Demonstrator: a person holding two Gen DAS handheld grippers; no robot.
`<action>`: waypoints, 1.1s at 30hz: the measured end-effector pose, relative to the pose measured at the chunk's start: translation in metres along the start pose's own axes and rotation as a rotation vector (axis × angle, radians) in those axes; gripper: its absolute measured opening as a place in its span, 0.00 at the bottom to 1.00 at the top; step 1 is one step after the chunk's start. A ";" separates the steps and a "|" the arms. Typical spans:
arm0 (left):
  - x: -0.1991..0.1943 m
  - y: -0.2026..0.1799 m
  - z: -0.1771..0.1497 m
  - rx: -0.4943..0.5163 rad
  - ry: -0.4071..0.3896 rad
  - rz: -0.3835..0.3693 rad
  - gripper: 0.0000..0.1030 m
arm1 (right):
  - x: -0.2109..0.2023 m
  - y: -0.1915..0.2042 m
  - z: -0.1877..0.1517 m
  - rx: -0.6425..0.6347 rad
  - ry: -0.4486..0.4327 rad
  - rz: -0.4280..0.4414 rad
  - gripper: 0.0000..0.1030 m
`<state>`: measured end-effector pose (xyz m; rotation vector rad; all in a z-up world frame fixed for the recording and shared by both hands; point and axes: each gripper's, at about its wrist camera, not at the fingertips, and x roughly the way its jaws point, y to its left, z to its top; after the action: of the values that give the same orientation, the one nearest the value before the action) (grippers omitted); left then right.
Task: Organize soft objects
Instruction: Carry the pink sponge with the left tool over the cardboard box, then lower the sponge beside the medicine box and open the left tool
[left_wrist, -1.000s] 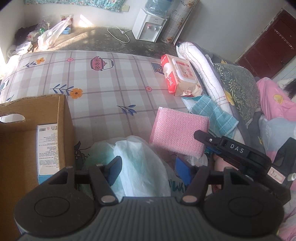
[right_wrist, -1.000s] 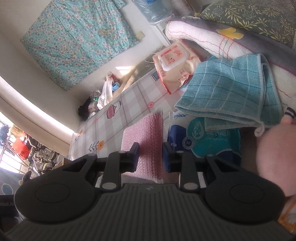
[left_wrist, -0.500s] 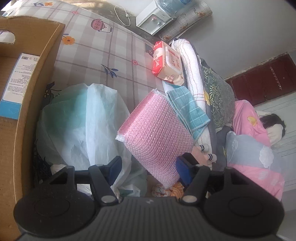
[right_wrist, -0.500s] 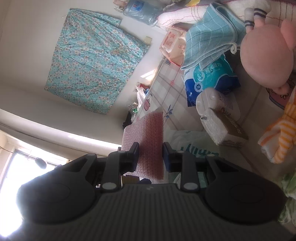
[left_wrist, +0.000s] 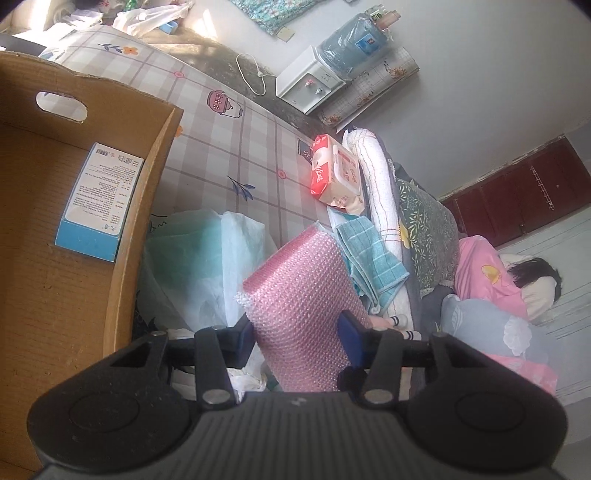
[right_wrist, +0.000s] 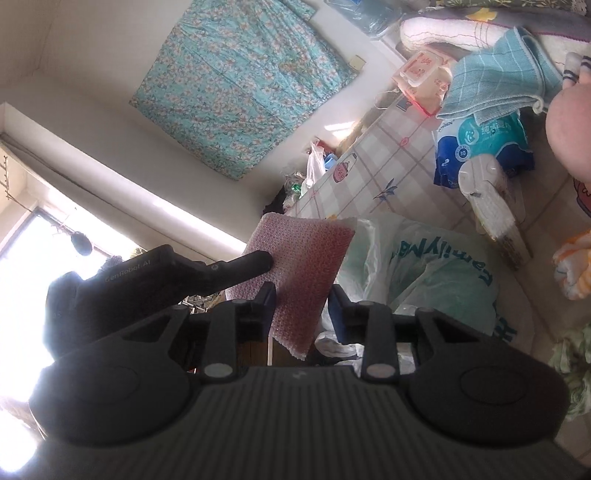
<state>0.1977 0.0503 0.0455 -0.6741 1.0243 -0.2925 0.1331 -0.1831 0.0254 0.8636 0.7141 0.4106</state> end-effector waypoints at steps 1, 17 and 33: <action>-0.011 0.006 0.002 -0.001 -0.009 -0.001 0.47 | 0.003 0.012 -0.004 -0.041 0.009 0.007 0.31; -0.080 0.127 0.069 0.050 -0.008 0.248 0.30 | 0.034 0.089 -0.045 -0.296 0.141 0.003 0.40; 0.018 0.160 0.125 0.317 0.121 0.508 0.44 | 0.054 0.065 -0.037 -0.286 0.191 -0.110 0.41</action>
<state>0.3010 0.2100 -0.0262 -0.0990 1.1955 -0.0462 0.1420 -0.0925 0.0395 0.5175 0.8512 0.4869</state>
